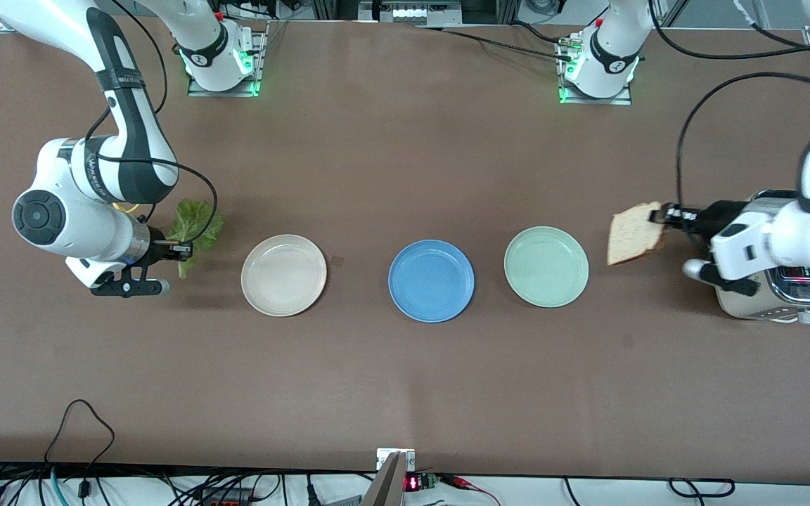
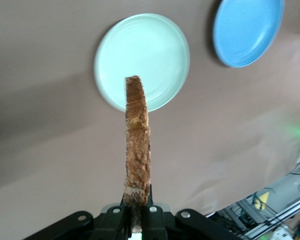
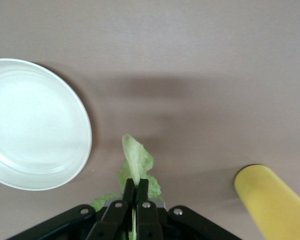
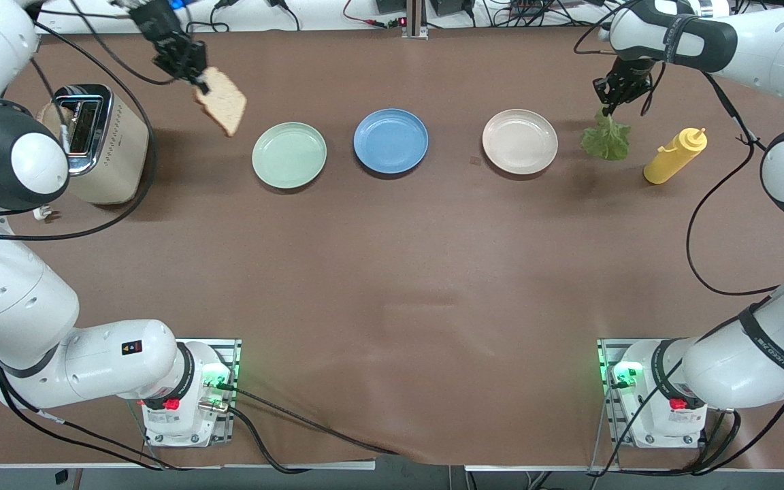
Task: Make sandwich in blue plate with both arms
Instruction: 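Carry the toast toward the blue plate while the right gripper lifts lettuce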
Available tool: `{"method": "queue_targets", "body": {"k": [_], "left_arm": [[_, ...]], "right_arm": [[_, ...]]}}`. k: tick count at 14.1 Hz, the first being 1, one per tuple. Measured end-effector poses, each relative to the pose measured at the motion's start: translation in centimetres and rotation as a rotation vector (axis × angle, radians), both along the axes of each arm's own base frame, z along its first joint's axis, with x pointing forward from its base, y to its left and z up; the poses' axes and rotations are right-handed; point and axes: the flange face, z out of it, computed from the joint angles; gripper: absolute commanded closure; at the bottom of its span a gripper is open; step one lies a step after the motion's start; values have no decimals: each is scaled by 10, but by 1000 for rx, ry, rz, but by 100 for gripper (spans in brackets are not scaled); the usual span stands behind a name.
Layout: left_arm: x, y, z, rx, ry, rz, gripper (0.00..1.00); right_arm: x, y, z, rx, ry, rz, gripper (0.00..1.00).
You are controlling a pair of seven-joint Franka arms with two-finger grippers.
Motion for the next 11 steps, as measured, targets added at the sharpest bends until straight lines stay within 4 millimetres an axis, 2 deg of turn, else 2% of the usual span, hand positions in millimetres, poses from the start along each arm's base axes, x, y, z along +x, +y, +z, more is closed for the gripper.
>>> {"method": "queue_targets", "body": {"k": [3, 6, 9, 11], "left_arm": [[-4, -60, -40, -74, -42, 20, 100], [-13, -107, -73, -118, -85, 92, 100], [-25, -158, -93, -111, -120, 161, 100], [-32, -195, -99, -119, -130, 211, 99]], "right_arm": [[-5, 38, 1, -13, 0, -51, 100], [-13, 77, 1, -30, -2, -111, 100], [-18, 105, 4, -43, -11, -176, 100], [-18, 119, 5, -50, -17, -213, 100]]}}
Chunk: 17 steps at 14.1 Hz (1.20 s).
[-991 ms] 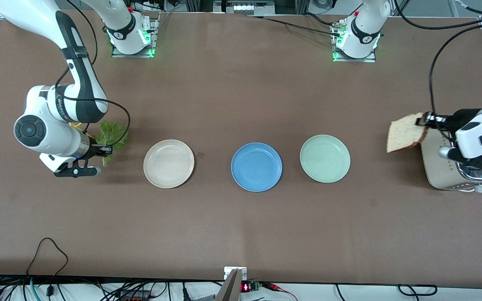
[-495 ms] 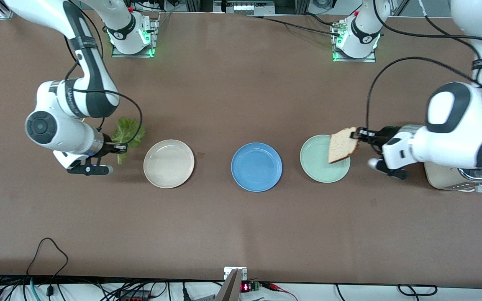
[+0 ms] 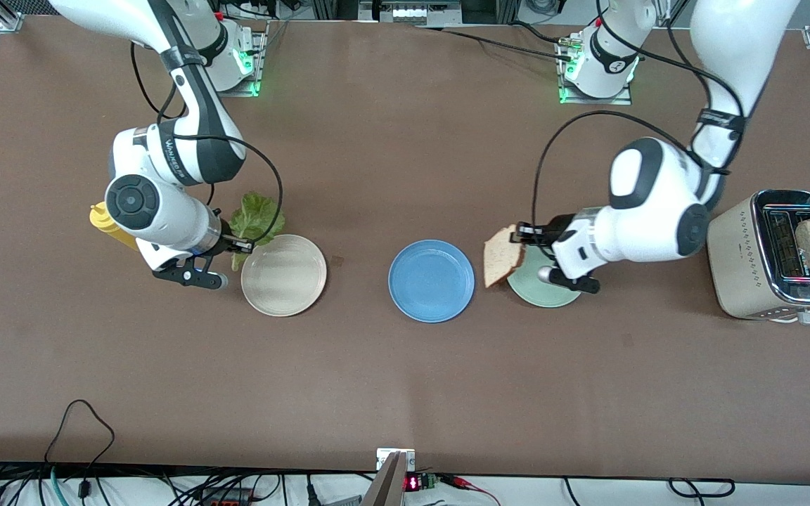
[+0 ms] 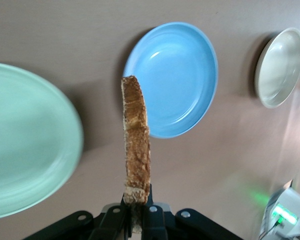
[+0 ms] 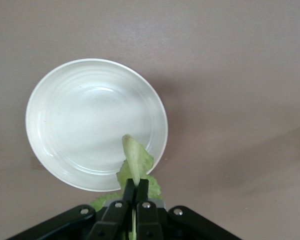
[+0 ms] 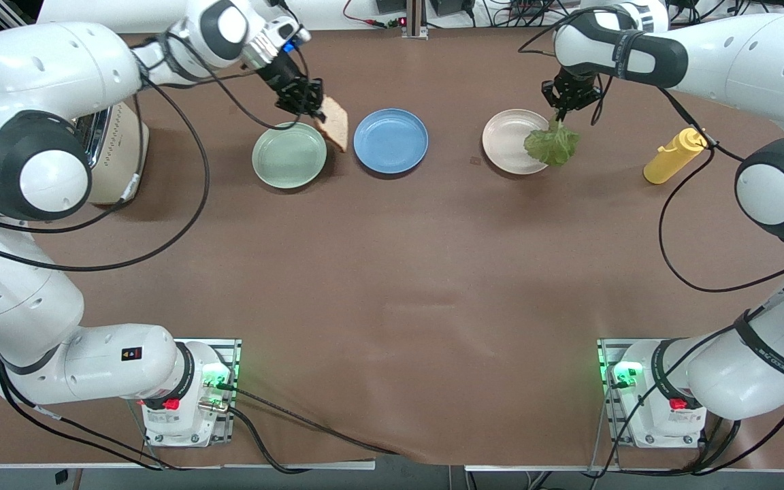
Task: Make sandwich in blue plate with both arms
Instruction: 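Carry the toast toward the blue plate while the right gripper lifts lettuce, then lower the toast onto the blue plate and open the left gripper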
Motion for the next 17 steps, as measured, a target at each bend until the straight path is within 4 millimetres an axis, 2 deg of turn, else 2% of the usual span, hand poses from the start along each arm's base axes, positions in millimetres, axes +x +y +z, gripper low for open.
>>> {"method": "queue_targets", "body": {"k": [2, 4, 7, 11, 14, 17], "left_arm": [[-5, -37, -7, -26, -19, 44, 100], [-10, -65, -19, -34, -47, 69, 99], [-9, -80, -41, -41, -50, 83, 100], [3, -92, -60, -65, -30, 87, 99], [3, -107, -68, -72, -8, 95, 99], [-6, -126, -72, -89, 33, 112, 99]], "right_arm": [[1, 14, -2, -6, -4, -28, 100], [1, 23, -6, -13, -3, -46, 100], [0, 30, -12, 22, 19, -107, 100], [-3, 40, -15, 48, 36, -141, 100], [-5, 49, -16, 43, 35, -153, 100], [-5, 52, -19, 37, 38, -172, 100]]}}
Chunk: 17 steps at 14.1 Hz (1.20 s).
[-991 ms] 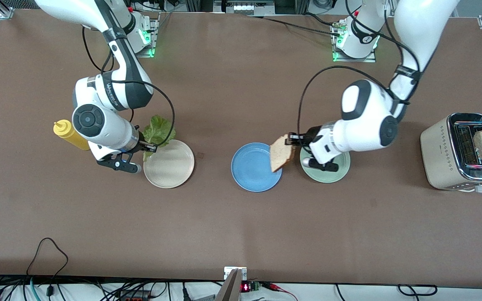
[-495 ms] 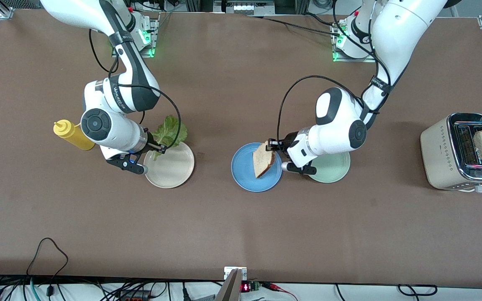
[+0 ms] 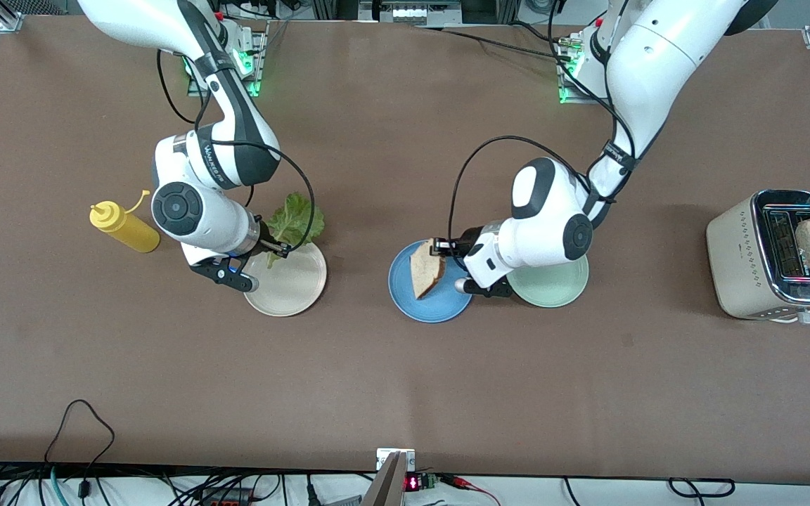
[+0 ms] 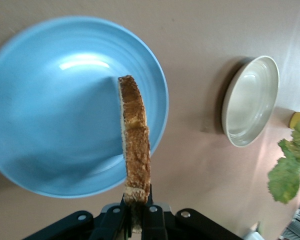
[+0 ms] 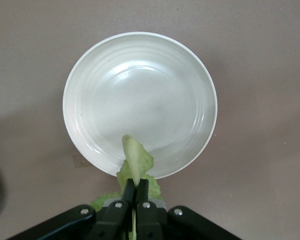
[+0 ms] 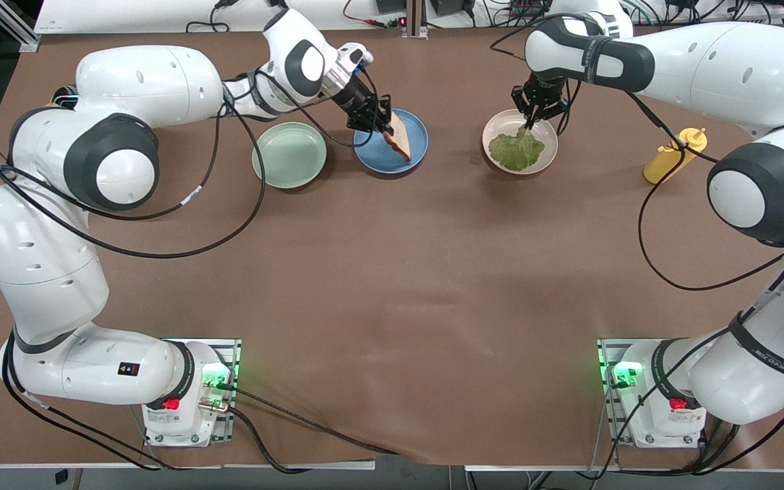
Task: Make sandwich in blue plate with both arms
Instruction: 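Lower the toast onto the blue plate and open the left gripper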
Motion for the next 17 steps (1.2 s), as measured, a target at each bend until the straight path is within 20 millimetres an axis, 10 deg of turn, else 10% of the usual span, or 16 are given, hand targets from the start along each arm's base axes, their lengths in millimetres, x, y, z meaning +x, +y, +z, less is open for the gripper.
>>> {"method": "queue_targets", "body": {"k": [8, 10, 11, 17], "left_arm": [[-5, -7, -10, -16, 37, 18, 84], [1, -4, -10, -19, 32, 26, 14], [5, -3, -9, -22, 27, 32, 0], [24, 18, -13, -26, 11, 60, 0]], "right_arm": [[1, 15, -4, -7, -2, -7, 100], [2, 15, -3, -6, -5, -9, 100], [2, 15, -2, -6, -6, -11, 100], [2, 20, -11, -19, 6, -69, 100]]}}
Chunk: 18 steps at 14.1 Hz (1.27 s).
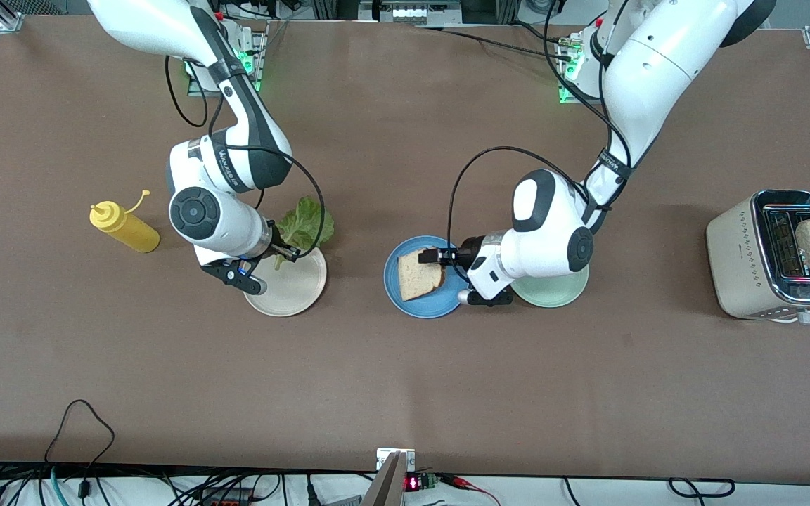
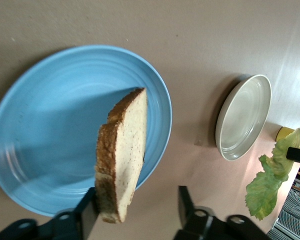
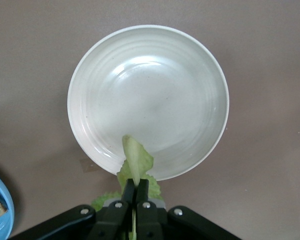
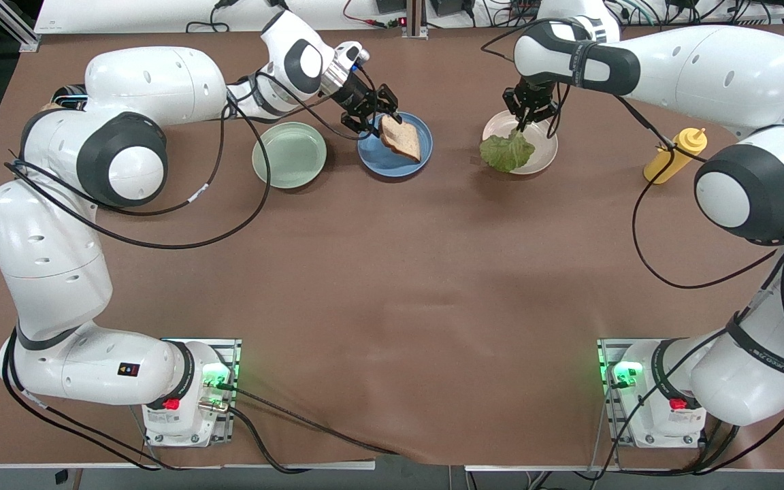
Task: Make sandwich in blue plate with both arms
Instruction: 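Lower the toast onto the blue plate and open the left gripper, then move the lettuce onto the toast while the left gripper withdraws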
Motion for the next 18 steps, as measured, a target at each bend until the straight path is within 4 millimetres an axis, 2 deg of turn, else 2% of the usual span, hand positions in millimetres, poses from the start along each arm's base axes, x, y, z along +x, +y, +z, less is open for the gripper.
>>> {"method": "queue_targets", "body": {"k": [3, 7, 11, 14, 18], "left_arm": [[13, 24, 0, -4, -31, -3, 0], [30, 60, 7, -5, -34, -12, 0], [39, 75, 31, 65, -111, -65, 0], [49, 103, 52, 197, -199, -148, 0], [59, 137, 94, 375, -298, -244, 0]], "right_arm": [[5, 15, -4, 7, 0, -58, 100], [7, 48, -12, 55, 24, -170, 100], [22, 73, -9, 108, 30, -313, 100], [31, 94, -17, 145, 5, -435, 100], [36, 121, -34, 252, -7, -608, 100]]}}
